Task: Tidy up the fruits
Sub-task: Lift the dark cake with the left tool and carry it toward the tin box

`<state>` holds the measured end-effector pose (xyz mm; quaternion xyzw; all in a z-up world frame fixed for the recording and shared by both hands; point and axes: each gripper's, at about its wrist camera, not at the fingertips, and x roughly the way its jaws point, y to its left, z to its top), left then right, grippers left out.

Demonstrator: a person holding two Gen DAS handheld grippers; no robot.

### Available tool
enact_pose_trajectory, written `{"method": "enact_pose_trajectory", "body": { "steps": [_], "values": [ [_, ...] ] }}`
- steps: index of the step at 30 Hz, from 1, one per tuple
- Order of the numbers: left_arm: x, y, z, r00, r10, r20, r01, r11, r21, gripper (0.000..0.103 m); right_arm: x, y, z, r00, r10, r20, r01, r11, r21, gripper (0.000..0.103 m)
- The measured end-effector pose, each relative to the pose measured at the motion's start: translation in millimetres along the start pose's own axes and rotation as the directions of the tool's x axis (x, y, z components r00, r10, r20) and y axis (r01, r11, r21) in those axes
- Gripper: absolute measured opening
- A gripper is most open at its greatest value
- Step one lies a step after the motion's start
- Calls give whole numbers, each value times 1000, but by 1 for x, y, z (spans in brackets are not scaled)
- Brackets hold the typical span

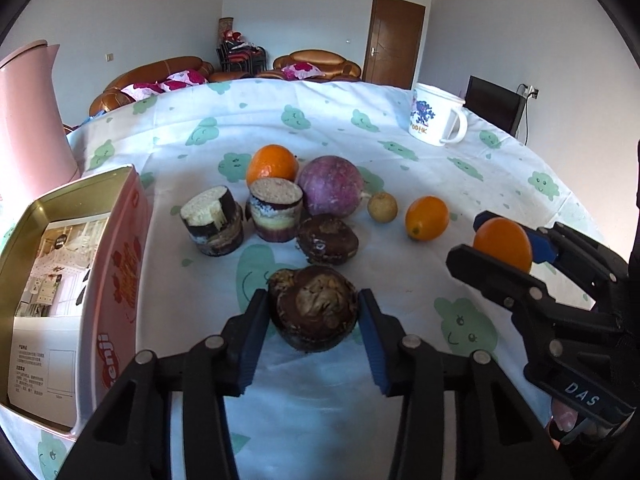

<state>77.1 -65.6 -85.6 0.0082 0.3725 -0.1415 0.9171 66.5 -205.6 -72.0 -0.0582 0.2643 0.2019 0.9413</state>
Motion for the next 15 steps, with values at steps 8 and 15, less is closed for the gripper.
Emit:
{"method": "enact_pose_trajectory", "body": {
  "steps": [8,15],
  "values": [
    [-11,2,-1,997,15,72,-16,1000,5,46,-6,5,-2,999,-17,37,18,1000,-23,42],
    [-18,2,-2,993,20,116,-21,1000,5,46,-11,3,-3,998,-6,69,8,1000,-20,42]
  ]
}}
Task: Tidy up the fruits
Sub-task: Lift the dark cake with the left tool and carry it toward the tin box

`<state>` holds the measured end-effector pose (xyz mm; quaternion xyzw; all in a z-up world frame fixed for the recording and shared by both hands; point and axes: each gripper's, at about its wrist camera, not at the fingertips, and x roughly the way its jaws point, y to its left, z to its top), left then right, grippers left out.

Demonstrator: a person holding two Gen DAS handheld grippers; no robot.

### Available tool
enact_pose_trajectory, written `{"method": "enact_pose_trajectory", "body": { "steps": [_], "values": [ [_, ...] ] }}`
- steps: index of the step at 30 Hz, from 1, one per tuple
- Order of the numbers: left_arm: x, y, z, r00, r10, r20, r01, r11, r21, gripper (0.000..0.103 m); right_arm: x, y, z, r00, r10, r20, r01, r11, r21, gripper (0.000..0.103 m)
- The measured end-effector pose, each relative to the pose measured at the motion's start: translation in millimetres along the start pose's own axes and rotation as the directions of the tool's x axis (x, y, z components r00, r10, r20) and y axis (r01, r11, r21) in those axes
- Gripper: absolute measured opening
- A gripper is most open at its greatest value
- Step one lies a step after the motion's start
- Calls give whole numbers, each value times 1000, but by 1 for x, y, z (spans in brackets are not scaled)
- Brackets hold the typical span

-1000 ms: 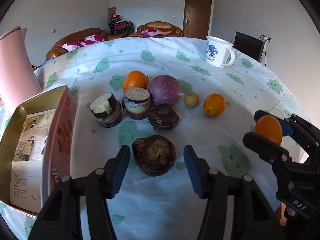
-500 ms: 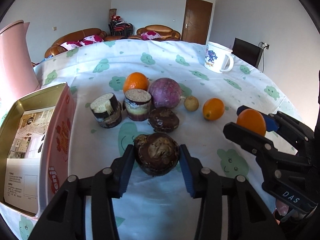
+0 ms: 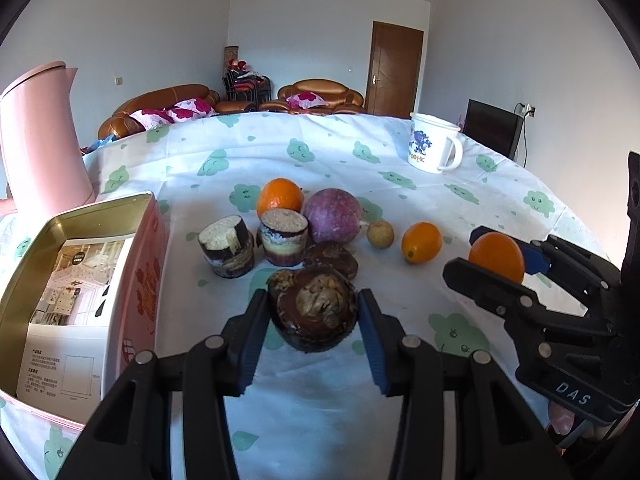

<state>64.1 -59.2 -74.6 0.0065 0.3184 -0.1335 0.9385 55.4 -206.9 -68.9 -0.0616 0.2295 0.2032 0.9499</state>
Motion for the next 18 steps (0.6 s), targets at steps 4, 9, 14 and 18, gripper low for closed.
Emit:
{"method": "enact_pose_trajectory", "body": {
  "steps": [4,9,14,18],
  "values": [
    [-4,-1,-1,1000,11,28,-11,1000,5,46,-2,0,0,1000,4,13,-4,1000,0,42],
    [-7,-2,-1,999,20,48,-21,1000,7,46,-4,0,-1,1000,7,27,-7,1000,0,42],
    [-11,-2,-2,997,25,73,-25,1000,1,46,-7,1,-2,999,7,43,-7,1000,-5,42],
    [-14,-1,-2,996,29,90,-28,1000,-5,46,-8,1,-2,999,7,52,-7,1000,-8,42]
  ]
}}
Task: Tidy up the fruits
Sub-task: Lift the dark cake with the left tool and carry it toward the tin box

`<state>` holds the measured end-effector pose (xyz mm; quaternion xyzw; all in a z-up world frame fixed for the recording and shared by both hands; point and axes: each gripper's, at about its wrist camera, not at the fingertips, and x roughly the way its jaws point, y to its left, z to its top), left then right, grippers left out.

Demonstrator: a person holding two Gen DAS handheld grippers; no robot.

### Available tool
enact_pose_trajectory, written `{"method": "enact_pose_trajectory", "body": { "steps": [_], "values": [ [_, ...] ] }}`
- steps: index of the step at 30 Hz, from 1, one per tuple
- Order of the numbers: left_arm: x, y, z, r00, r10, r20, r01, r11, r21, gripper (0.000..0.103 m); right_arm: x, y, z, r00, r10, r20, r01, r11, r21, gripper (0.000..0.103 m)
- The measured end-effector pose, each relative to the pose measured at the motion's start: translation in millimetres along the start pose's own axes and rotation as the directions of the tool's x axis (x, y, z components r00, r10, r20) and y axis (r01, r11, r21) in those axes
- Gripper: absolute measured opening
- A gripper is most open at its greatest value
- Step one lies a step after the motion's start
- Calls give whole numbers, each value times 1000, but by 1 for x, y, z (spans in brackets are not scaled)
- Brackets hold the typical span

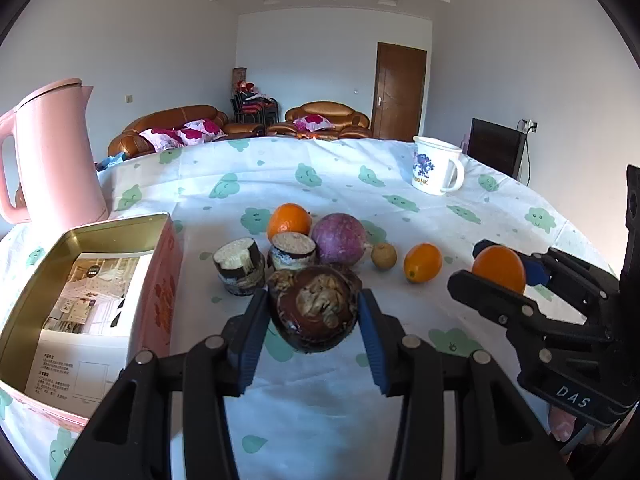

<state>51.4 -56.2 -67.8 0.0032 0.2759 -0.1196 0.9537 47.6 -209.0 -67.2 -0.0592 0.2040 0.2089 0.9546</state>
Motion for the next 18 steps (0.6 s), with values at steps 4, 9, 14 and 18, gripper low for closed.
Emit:
{"method": "enact_pose_trajectory", "body": {
  "steps": [4,9,14,18],
  "values": [
    [-3,-1,0,1000,4,16,-4,1000,2,46,-2,1,0,1000,0,11,0,1000,-1,42],
    [-5,0,0,1000,4,30,-4,1000,0,46,-3,0,-1,1000,-1,21,1,1000,-3,42],
    [-7,1,-1,999,3,42,-3,1000,-6,46,-6,1,-1,999,-1,35,1,1000,-7,42],
    [-10,3,0,998,2,58,-1,1000,-14,46,-7,1,-1,999,-2,46,2,1000,-9,42]
  ]
}}
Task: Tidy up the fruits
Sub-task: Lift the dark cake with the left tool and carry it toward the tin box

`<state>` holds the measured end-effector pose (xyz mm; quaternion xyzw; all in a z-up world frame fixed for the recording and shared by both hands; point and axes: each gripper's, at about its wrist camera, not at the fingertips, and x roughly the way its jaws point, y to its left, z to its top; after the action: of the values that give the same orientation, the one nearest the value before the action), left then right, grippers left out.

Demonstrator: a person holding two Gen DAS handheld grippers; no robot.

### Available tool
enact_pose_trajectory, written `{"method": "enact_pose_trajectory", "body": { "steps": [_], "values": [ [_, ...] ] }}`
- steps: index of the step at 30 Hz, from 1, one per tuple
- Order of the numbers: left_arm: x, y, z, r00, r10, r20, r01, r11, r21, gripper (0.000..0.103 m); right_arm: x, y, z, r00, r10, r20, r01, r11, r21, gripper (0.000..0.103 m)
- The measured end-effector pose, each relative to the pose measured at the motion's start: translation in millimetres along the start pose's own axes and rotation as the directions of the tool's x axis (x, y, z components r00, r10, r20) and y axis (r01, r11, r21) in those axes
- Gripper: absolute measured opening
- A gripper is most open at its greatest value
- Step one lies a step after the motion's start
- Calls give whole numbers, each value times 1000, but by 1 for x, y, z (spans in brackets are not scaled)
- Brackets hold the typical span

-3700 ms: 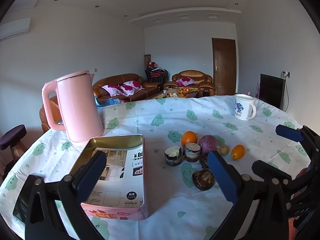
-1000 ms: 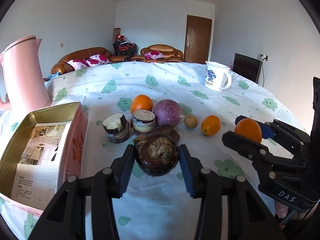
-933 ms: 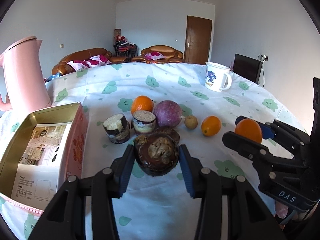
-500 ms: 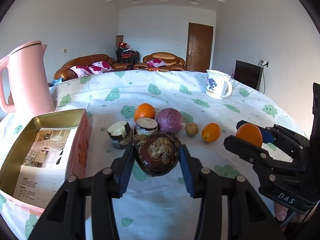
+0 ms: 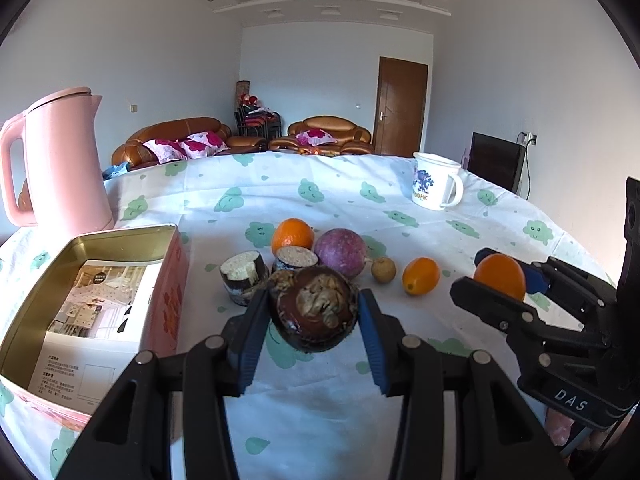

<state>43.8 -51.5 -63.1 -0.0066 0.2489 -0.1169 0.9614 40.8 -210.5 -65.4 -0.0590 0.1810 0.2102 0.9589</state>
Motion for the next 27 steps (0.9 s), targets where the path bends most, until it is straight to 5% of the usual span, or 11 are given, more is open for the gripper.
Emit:
{"method": "enact_pose_trajectory", "body": {
  "steps": [27],
  "values": [
    [-10,-4,0,998,10,61,-11,1000,13,46,-7,1,-2,999,0,48,0,1000,-15,42]
  ]
}}
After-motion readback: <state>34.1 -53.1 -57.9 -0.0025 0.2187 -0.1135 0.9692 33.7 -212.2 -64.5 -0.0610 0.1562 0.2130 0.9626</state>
